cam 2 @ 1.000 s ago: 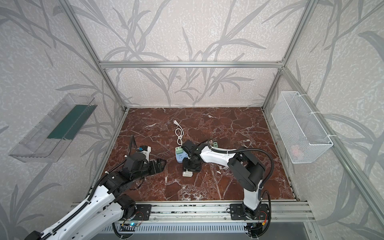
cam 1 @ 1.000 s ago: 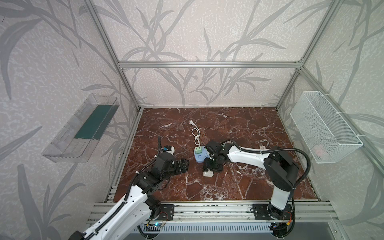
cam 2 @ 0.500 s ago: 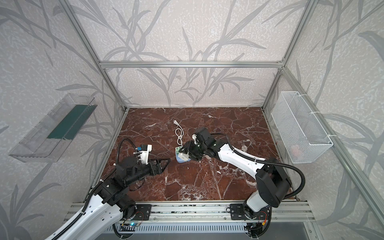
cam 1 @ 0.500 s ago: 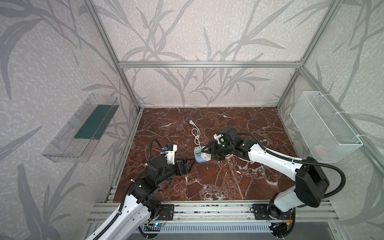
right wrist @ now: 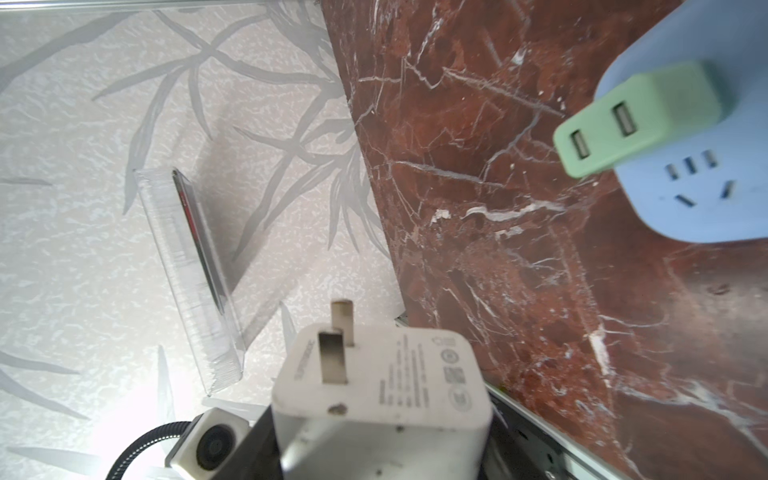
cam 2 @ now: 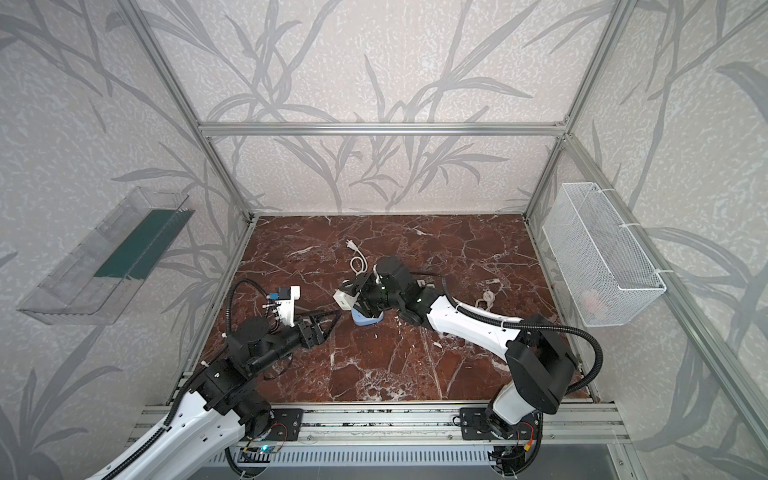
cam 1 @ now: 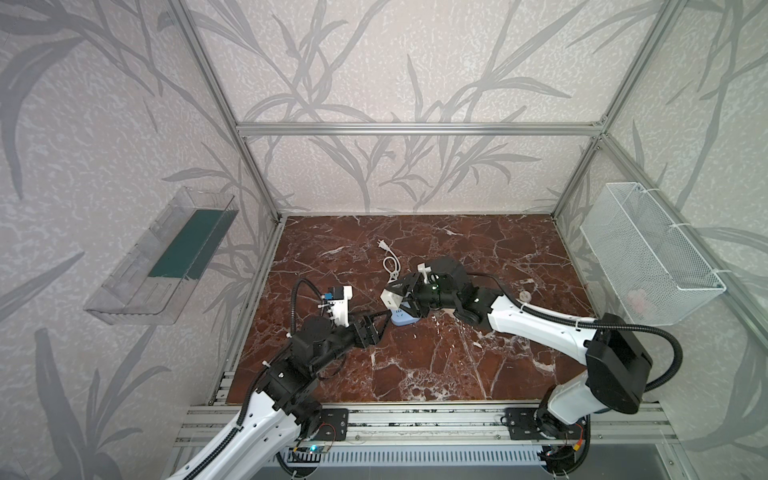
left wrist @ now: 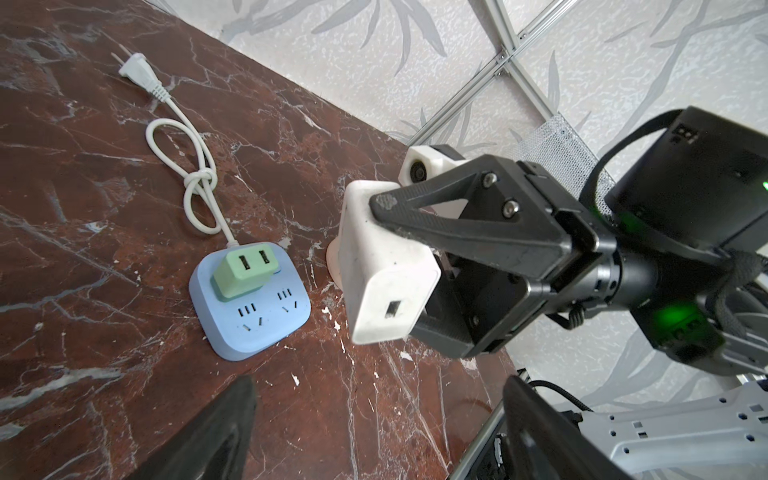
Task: Insert the plug
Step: 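Lift the white charger toward the left gripper while the left gripper reaches to it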
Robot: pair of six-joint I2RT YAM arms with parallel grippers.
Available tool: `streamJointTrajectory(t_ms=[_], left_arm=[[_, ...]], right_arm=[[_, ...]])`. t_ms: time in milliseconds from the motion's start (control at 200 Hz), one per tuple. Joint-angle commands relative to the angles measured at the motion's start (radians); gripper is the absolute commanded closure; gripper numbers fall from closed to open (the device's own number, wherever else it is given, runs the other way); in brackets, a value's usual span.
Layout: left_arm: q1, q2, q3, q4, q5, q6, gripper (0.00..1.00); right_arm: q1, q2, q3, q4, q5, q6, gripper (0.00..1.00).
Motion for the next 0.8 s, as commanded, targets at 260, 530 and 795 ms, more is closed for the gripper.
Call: streamJointTrajectory(t_ms=[260, 530, 795], left_arm=[[-0.024, 0.032, 0.013, 0.110, -0.157, 0.009, 0.19], [-0.035, 0.064, 0.032, 0.110, -0.187, 0.028, 0.31], [-0.040, 0.083, 0.032, 0.114, -0.212, 0.037, 0.43]], right_arm=[[0.061, 0.067, 0.007, 0.297, 0.145, 0.212, 1.00], [0.075, 0.113, 0.019, 0.394, 0.155, 0.270, 1.00], [0.096, 0.139, 0.022, 0.444, 0.145, 0.293, 1.00]])
